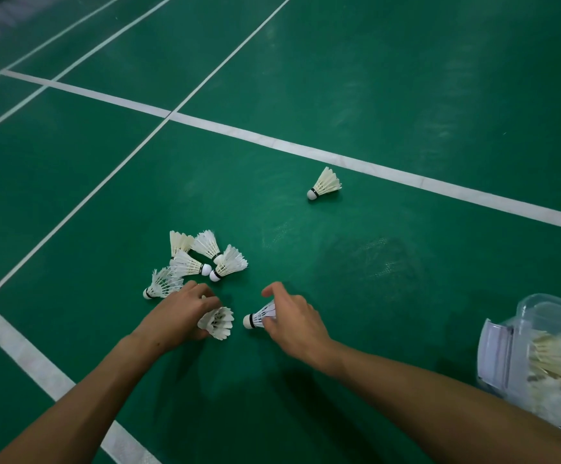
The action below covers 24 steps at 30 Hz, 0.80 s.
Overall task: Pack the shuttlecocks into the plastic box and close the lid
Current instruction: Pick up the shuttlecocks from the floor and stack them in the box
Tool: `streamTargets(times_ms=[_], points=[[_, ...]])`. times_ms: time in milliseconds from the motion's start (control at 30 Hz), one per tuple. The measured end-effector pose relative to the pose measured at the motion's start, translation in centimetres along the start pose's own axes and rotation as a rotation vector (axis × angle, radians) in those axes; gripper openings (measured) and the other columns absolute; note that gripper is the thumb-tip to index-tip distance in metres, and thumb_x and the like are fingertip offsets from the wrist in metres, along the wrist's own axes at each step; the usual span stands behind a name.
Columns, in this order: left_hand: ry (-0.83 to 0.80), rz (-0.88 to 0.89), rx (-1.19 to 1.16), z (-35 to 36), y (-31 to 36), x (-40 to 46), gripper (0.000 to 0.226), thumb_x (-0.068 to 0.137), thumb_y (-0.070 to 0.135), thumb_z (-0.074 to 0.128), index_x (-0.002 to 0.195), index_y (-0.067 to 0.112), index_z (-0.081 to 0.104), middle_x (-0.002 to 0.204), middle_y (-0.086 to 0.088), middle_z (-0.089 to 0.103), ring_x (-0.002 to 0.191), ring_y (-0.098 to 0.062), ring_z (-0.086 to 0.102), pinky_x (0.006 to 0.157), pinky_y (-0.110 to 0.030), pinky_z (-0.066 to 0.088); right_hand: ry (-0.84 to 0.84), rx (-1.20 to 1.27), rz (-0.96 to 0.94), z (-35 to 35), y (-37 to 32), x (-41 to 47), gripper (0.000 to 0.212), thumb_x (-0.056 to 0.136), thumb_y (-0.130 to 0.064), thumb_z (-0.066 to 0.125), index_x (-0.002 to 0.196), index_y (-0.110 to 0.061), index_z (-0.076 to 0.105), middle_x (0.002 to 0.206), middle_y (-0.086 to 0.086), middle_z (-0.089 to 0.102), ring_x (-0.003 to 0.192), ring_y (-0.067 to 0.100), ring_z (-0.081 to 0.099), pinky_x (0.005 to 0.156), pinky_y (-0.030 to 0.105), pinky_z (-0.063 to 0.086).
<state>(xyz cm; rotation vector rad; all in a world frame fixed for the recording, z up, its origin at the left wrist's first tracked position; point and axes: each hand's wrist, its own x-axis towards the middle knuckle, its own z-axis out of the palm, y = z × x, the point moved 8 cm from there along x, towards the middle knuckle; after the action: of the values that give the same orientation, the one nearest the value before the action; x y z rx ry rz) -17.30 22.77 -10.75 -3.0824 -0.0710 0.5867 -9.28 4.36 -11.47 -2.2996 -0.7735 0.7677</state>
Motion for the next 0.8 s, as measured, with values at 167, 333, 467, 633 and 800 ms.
streamTargets(times_ms=[167,333,467,633,800], points=[[0.018,0.013,-0.049,-0.4,0.1,0.0,0.049,0.075,0.029,0.086,0.12,0.02,0.07,0.113,0.001,0.066,0.1,-0.022,0.055,0.082,-0.036,0.052,0.022,-0.002,-0.012,-1.0,0.3,-0.2,0.043,0.1,-0.023,0.06,0.139,-0.024,0.044,0.107,0.006,0.07,0.09,0.028,0.064,0.076,0.04,0.05],[0.098,0.045,-0.186,-2.2,1.6,-0.8,0.05,0.074,0.023,0.087,0.119,0.019,0.068,0.109,0.002,0.063,0.096,-0.02,0.051,0.081,-0.038,0.051,0.05,-0.002,-0.047,-2.5,0.4,-0.8,0.044,0.098,-0.023,0.059,0.139,-0.025,0.043,0.094,0.0,0.066,0.083,0.025,0.059,0.071,0.039,0.046],[0.199,0.13,-0.285,-5.5,4.8,-0.7,0.06,0.069,0.021,0.094,0.123,0.016,0.067,0.111,0.003,0.066,0.097,-0.019,0.053,0.08,-0.035,0.049,0.078,-0.032,-0.088,-5.7,0.7,-2.4,0.043,0.096,-0.025,0.06,0.136,-0.027,0.043,0.093,0.0,0.068,0.082,0.026,0.061,0.074,0.042,0.053],[0.341,0.244,-0.374,-11.4,11.0,0.0,0.06,0.068,0.021,0.095,0.121,0.017,0.067,0.118,0.007,0.066,0.102,-0.015,0.055,0.087,-0.031,0.045,0.168,-0.033,-0.082,-13.2,3.0,-6.7,0.043,0.089,-0.031,0.063,0.127,-0.036,0.044,0.098,-0.001,0.071,0.086,0.027,0.066,0.077,0.048,0.057],[0.417,0.393,-0.455,-16.7,19.7,1.4,0.055,0.069,0.021,0.092,0.118,0.023,0.067,0.112,0.014,0.065,0.096,-0.016,0.056,0.085,-0.03,0.046,0.295,0.003,-0.052,-21.9,6.5,-13.9,0.044,0.091,-0.026,0.071,0.129,-0.031,0.049,0.095,-0.002,0.071,0.08,0.018,0.066,0.077,0.047,0.058]])
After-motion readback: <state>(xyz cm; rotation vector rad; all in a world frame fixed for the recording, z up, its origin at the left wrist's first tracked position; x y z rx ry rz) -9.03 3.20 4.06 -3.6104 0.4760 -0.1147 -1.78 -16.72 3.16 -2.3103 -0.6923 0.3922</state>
